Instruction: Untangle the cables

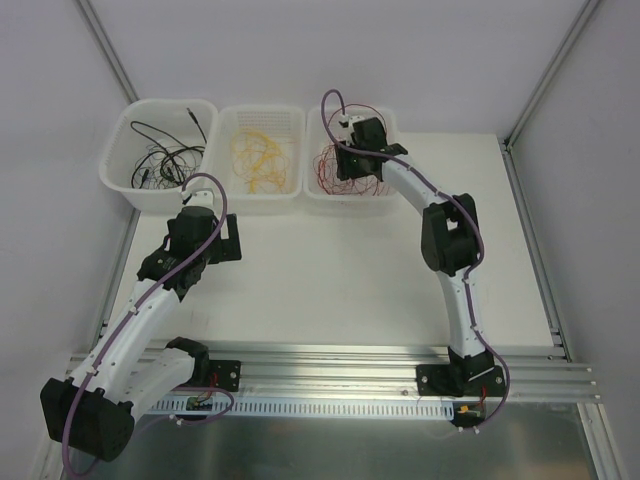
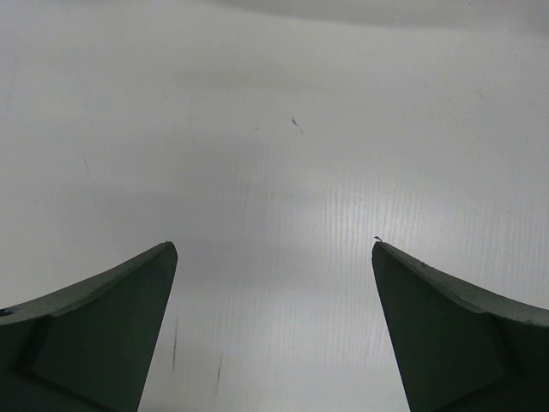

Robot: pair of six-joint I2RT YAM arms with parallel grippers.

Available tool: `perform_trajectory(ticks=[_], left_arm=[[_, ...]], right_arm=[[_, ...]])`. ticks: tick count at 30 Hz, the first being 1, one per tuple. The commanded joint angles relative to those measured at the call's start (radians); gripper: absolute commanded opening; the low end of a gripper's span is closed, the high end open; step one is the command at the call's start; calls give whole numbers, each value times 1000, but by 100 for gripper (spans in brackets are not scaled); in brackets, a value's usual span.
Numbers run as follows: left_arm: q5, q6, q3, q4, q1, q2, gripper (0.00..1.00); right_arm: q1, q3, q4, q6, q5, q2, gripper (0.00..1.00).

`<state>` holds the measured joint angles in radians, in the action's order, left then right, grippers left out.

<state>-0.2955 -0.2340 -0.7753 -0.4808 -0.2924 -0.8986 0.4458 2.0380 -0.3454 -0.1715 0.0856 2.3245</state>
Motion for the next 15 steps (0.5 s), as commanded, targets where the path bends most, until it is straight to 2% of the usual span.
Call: perform_trajectory(ticks=[1,8,15], left_arm=[[12,13,-2,25,13,17,99],[19,12,-2,25,12,36,99],[18,10,-1,25,13,52,99]], right_arm=[[2,5,-7,-37,-41,-149,49],[4,-42,-37,-46,-49,-298,72],[2,-78,-95,-40,-58,-413,83]])
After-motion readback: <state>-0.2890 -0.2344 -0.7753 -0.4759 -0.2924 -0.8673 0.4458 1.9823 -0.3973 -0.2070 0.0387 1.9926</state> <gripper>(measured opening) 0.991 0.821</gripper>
